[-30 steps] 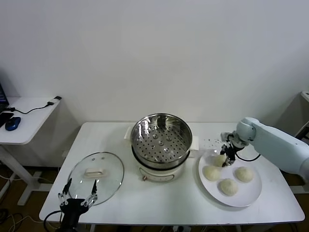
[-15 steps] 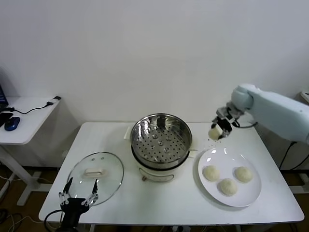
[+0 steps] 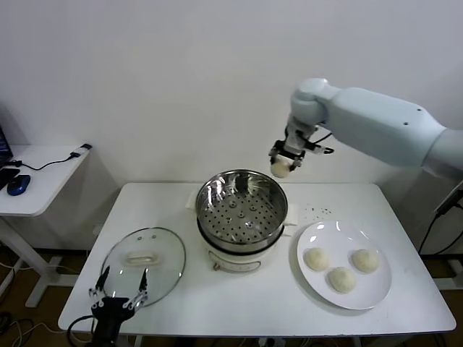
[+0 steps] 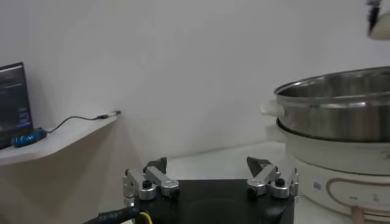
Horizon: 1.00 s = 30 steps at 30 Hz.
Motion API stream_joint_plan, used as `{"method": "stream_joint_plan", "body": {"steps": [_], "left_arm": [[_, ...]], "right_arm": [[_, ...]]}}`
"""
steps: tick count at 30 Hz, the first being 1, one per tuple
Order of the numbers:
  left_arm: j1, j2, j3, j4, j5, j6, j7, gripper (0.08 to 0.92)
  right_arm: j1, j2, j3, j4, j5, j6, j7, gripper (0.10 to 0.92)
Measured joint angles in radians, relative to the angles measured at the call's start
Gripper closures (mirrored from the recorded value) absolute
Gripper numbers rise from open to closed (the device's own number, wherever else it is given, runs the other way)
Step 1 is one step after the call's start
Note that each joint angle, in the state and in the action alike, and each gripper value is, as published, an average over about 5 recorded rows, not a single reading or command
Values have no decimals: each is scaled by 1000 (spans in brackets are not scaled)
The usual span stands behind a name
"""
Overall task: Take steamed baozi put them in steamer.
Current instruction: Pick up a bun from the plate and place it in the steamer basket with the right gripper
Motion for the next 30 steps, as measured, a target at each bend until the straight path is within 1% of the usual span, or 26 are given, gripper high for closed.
{"method": "stream_joint_plan", "body": {"steps": [6, 12, 24, 27, 30], "left_arm": [[0, 1, -5, 5, -8, 2, 0, 177], [-3, 2, -5, 7, -10, 5, 0, 177], [-2, 2, -7, 16, -12, 5, -1, 177], [-1, 0, -4, 16, -12, 5, -2, 177], [1, -1, -2, 15, -12, 5, -3, 177]], "right_arm": [[-78, 84, 45, -54, -104, 49, 12, 434], [-155, 159, 86, -141, -197, 88, 31, 433], [-241, 239, 122, -267, -280, 119, 54, 430], [-247, 243, 124, -277, -286, 120, 58, 395], [-248, 244, 128, -280, -289, 120, 59, 317]]}}
